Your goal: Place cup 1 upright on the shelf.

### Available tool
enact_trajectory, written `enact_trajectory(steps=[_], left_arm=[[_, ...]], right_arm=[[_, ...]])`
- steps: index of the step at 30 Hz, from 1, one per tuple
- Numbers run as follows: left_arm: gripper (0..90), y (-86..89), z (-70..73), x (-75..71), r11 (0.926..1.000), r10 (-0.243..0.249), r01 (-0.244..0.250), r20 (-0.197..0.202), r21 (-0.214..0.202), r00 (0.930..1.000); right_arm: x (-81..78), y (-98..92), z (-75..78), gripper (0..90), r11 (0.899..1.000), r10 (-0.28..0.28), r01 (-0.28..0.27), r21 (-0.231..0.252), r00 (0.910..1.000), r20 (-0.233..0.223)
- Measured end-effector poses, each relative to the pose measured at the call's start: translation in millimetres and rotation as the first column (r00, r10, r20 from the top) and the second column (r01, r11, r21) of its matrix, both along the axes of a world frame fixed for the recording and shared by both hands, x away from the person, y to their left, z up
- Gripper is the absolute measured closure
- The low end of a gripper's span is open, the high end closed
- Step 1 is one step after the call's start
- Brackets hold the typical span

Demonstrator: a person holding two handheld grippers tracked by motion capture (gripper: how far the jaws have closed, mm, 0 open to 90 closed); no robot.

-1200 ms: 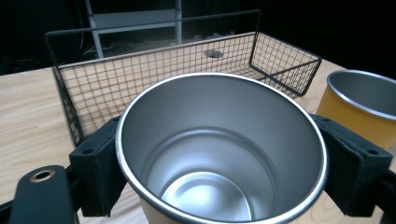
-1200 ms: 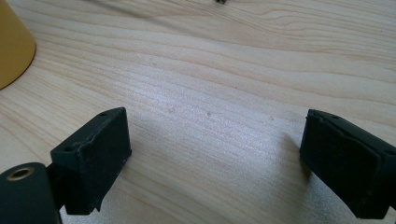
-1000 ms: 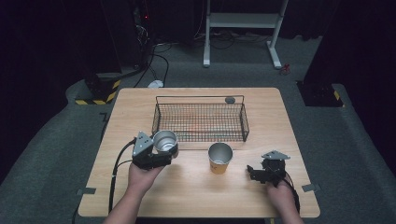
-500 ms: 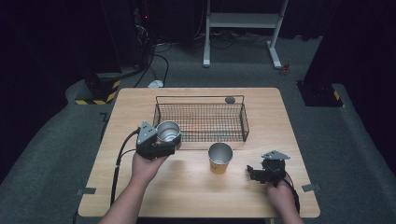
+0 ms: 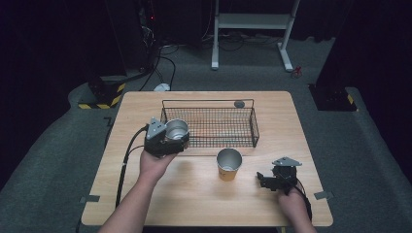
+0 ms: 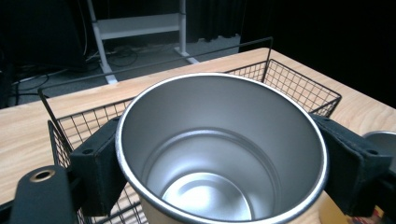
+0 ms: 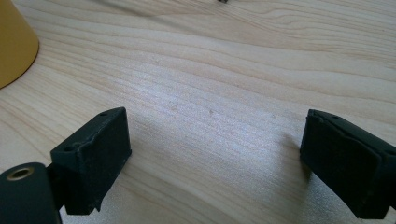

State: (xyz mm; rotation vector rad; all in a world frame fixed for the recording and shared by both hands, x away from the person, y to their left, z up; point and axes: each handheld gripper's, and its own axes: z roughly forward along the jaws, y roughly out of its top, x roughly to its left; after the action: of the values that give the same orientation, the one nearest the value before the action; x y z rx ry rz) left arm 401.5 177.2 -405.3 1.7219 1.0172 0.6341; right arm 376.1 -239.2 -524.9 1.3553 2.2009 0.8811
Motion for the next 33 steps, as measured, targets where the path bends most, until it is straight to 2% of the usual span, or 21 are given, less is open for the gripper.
enact_trajectory(steps=[13,18,23,25,33], left_arm=[[14.5,-12.1,2.7,24.9,0.9998,-0.003,0.003,-0.005,0.022,1.0000],[14.6,-13.8,5.8,33.1,1.0000,0.000,0.000,-0.008,0.003,1.0000],[14.5,-15.1,7.2,41.1,0.9999,0.003,-0.003,-0.011,0.016,0.9999],[14.5,-14.4,7.1,45.8,0.9999,0.013,-0.013,-0.012,-0.001,0.9998],[14.6,-11.4,3.6,59.0,0.9991,0.039,-0.040,-0.041,-0.012,0.9984]], right_arm=[[0.1,0.0,0.0,7.7,1.000,0.002,-0.002,-0.001,1.0000,-0.001],[0.0,0.1,0.0,7.8,1.000,0.000,0.000,-0.001,1.0000,-0.002],[-0.2,0.2,0.1,7.8,1.000,-0.001,0.001,-0.001,1.0000,-0.003],[-0.1,0.1,0.0,7.8,1.000,0.000,0.000,-0.001,1.0000,-0.002],[-0.1,0.1,0.0,7.8,1.000,0.000,0.000,-0.001,1.0000,-0.002]])
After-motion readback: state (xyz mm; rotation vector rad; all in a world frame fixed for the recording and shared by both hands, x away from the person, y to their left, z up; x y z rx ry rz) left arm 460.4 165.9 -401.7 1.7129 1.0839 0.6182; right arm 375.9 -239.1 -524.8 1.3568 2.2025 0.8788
